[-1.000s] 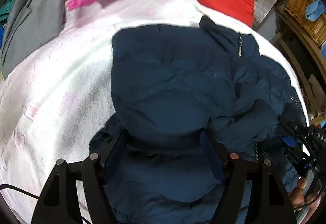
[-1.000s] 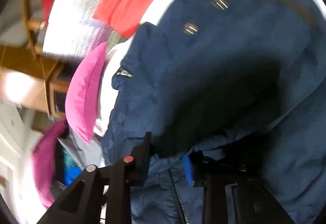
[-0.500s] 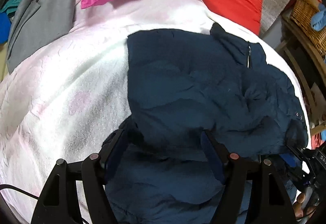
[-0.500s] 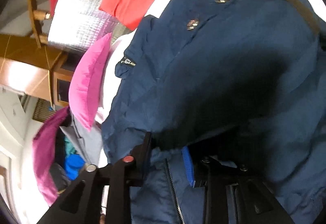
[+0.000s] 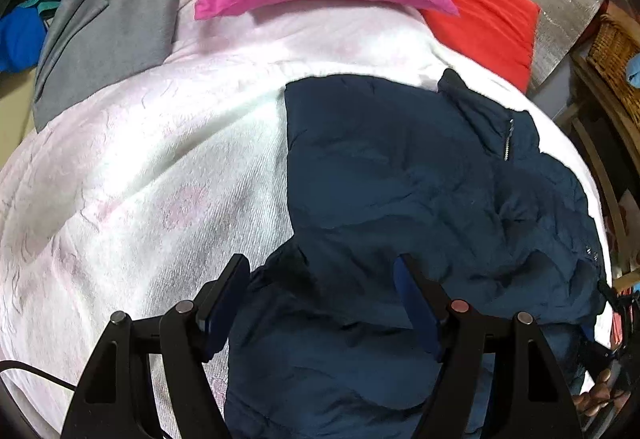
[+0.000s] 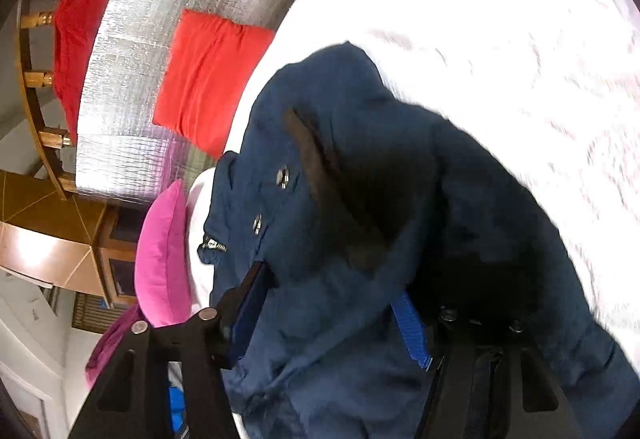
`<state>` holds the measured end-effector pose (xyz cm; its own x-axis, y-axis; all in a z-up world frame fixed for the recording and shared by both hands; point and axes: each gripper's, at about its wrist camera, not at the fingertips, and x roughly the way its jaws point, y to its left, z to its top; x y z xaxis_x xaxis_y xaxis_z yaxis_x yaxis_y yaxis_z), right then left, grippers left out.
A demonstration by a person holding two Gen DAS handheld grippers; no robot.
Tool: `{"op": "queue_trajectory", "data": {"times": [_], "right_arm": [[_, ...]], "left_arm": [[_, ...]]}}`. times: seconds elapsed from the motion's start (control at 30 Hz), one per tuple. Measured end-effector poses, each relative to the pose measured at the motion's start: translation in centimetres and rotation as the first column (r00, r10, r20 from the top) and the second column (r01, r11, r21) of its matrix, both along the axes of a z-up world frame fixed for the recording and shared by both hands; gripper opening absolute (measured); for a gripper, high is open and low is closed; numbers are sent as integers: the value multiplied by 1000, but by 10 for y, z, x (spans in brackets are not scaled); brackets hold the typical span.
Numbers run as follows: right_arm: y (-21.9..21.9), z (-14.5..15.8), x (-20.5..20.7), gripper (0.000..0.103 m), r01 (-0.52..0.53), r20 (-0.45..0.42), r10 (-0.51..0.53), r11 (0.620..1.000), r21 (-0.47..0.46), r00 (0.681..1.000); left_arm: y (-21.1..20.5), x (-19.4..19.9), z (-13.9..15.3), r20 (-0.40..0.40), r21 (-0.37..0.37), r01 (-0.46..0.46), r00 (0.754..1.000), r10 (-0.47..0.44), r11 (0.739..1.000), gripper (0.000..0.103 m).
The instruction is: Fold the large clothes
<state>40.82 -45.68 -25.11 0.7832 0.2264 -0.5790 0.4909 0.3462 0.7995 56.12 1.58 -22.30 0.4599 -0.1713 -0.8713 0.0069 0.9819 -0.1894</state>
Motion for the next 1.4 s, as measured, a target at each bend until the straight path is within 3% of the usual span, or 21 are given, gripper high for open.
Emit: {"op": "queue_trajectory", "data": {"times": [0.13, 0.23, 0.33, 0.43, 0.63, 0.83, 0.97, 1.07, 1.2, 1.33, 1.4], "right_arm": [[5, 10, 13, 45, -34, -9, 34, 993, -117, 999], [18, 26, 17, 44, -30, 17, 35, 972, -233, 999], [27, 23, 26, 44, -56, -38, 47, 950, -308, 998], [21, 15, 22, 46, -77, -64, 62, 959, -273, 996], [14, 30, 4, 63, -144, -60, 134, 969, -201, 989], [10, 69, -27, 63, -179, 8, 188, 945, -274, 982], [4, 81, -23, 63, -157, 51, 182, 937, -311, 982], [11, 79, -6, 53, -182, 66, 213, 930, -319, 975], [19, 63, 16, 53, -209, 26, 229, 926, -315, 973], [25, 25, 40, 47, -278, -114, 256, 917, -286, 960], [29, 27, 42, 46, -287, -129, 259, 904, -316, 957]], "left_arm": [[0, 1, -1, -8, 1, -5, 1000, 5, 1000, 75], [1, 1, 4, 15, 4, -10, 1000, 10, 1000, 75], [-1, 3, -3, -12, 23, -6, 1000, 6, 1000, 75], [-1, 4, -9, -48, 15, -3, 999, 4, 1000, 75], [7, 0, 7, -7, -9, -11, 1000, 11, 1000, 75], [31, -4, 24, 41, -13, -72, 997, 73, 997, 75], [40, 2, 16, 17, -15, -101, 995, 102, 995, 76], [36, 7, 1, -27, 23, -98, 995, 99, 995, 76], [30, 12, -13, -60, 64, -82, 995, 85, 995, 76], [25, 15, -20, -76, 84, -65, 994, 72, 994, 76], [25, 15, -19, -74, 81, -71, 994, 77, 994, 76]]}}
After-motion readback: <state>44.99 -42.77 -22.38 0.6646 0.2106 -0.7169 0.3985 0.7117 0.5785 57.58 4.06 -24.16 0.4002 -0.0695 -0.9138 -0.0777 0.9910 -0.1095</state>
